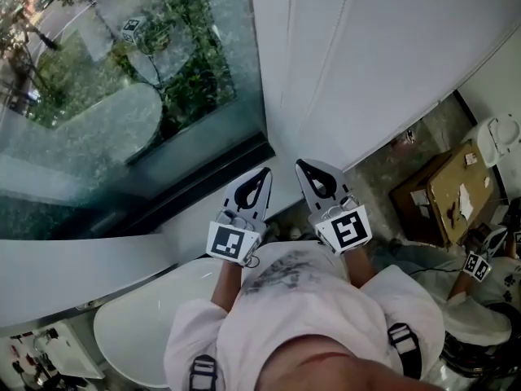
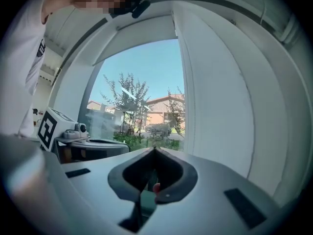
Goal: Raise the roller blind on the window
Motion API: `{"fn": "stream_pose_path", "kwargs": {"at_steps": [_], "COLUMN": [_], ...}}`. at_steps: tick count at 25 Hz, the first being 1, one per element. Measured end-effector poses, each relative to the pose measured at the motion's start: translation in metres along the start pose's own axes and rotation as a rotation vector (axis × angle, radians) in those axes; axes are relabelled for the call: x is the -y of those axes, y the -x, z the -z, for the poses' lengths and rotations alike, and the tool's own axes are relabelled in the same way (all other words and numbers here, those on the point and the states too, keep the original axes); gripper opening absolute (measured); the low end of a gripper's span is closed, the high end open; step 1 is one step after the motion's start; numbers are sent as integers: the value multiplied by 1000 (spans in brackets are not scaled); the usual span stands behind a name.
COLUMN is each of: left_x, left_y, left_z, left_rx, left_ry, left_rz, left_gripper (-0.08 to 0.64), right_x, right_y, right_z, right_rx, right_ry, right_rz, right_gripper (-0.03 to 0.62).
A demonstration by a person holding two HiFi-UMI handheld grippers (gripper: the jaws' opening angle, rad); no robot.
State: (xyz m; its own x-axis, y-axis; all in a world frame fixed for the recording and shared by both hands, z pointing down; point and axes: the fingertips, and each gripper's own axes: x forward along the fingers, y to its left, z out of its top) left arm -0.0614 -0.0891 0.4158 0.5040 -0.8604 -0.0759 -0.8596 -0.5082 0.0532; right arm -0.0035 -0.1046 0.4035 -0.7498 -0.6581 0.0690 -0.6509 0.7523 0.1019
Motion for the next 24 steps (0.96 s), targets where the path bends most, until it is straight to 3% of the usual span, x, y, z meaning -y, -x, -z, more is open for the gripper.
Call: {"fn": "stream_pose_path", "kwargs": {"at_steps": [12,18,24], "left_x": [-1,-6,-4], "left_y": [2,1,-2], "left_z": [-2,-2,-9], "left_rx": [-4,4,5], "left_ry": [21,-17,-6], "left_rz": [-20,-22,-25], "left_gripper": [6,6,6], "right_x": [-1,-2,-1], "right_y": [-2,-4,-4], "right_z": [7,8,4], "right_rx": [-2,-4,1], "right_ry": [-13,-9,3], "right_rz": [-11,-16,-14], "right_gripper": [61,60,61]}}
